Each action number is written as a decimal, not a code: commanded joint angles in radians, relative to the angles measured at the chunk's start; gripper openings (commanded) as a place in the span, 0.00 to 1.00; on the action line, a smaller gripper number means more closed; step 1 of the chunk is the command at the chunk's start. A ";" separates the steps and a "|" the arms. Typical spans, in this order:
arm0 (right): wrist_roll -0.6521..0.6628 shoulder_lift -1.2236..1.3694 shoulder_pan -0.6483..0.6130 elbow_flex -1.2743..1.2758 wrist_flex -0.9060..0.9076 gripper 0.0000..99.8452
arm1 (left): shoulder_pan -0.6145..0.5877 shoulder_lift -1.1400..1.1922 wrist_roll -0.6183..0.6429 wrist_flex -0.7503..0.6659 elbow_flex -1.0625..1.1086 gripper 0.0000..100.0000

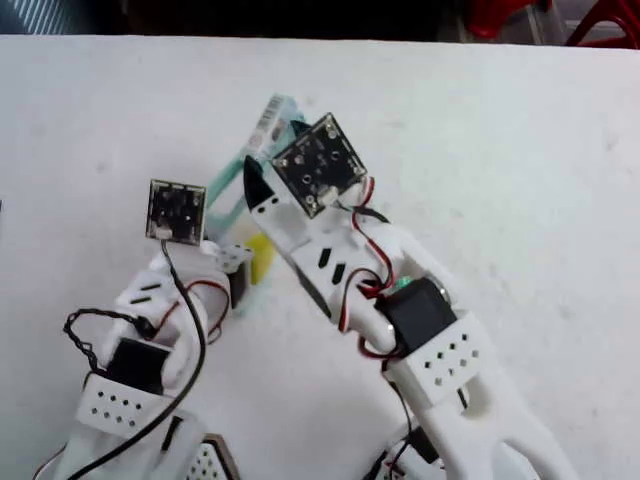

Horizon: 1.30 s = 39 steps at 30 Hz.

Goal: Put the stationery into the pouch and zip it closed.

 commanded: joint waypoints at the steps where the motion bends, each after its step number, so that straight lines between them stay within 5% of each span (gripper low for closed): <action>1: 0.000 0.028 0.007 -0.029 -0.028 0.20 | -0.005 0.002 0.014 -0.005 -0.028 0.25; 9: -0.008 -0.028 0.077 -0.184 -0.010 0.19 | -0.005 0.002 0.014 -0.005 -0.028 0.25; 12: -0.008 -0.018 0.130 -0.256 -0.010 0.01 | -0.002 0.002 0.014 -0.005 -0.028 0.25; 22: -0.008 0.344 0.248 -0.476 -0.041 0.02 | 0.001 0.002 0.012 -0.005 -0.028 0.25; 39: -0.009 0.700 0.206 -0.980 0.466 0.02 | -0.002 0.002 0.012 -0.005 -0.029 0.25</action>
